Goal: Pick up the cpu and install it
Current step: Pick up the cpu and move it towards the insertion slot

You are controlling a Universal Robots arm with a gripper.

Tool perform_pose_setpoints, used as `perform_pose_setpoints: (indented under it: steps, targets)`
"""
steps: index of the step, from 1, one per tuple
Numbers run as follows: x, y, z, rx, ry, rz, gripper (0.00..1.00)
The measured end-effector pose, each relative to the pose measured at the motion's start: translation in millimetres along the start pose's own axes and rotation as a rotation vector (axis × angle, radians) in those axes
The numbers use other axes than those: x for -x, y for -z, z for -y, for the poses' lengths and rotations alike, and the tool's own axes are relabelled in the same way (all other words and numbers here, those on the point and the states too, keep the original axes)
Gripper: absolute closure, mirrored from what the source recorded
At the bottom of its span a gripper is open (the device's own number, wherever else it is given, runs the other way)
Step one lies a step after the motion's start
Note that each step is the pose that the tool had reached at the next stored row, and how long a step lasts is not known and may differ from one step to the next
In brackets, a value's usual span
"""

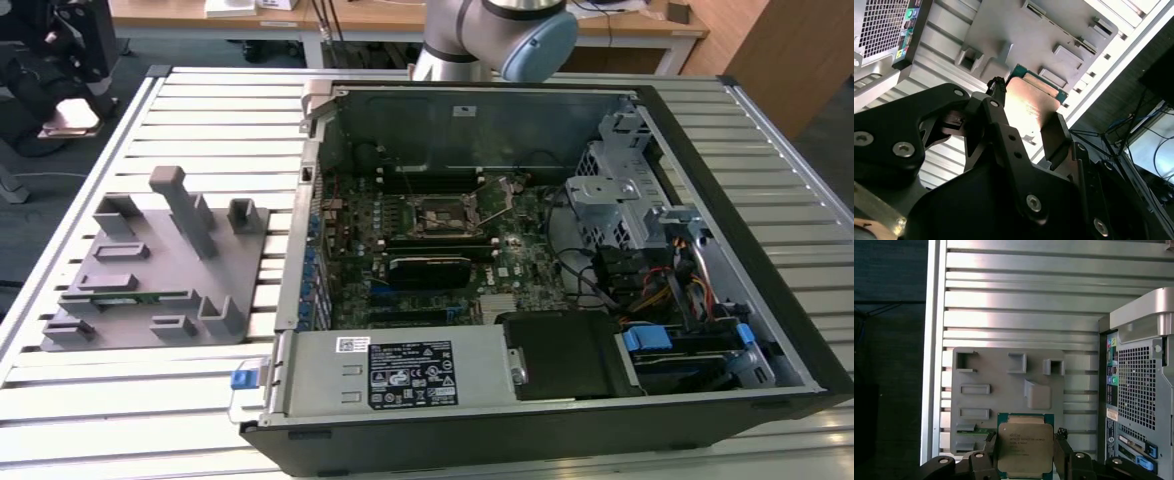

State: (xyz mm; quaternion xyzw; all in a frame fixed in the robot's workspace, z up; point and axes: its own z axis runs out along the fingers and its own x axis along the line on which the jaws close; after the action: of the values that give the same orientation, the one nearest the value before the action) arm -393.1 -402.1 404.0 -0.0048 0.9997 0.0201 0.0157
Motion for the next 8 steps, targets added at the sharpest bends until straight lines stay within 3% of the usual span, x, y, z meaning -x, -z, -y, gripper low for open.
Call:
perform_pose_setpoints:
  steps: [8]
  targets:
    - [10.4, -0.5, 0.1, 0.0000, 0.000, 0.0000, 0.47]
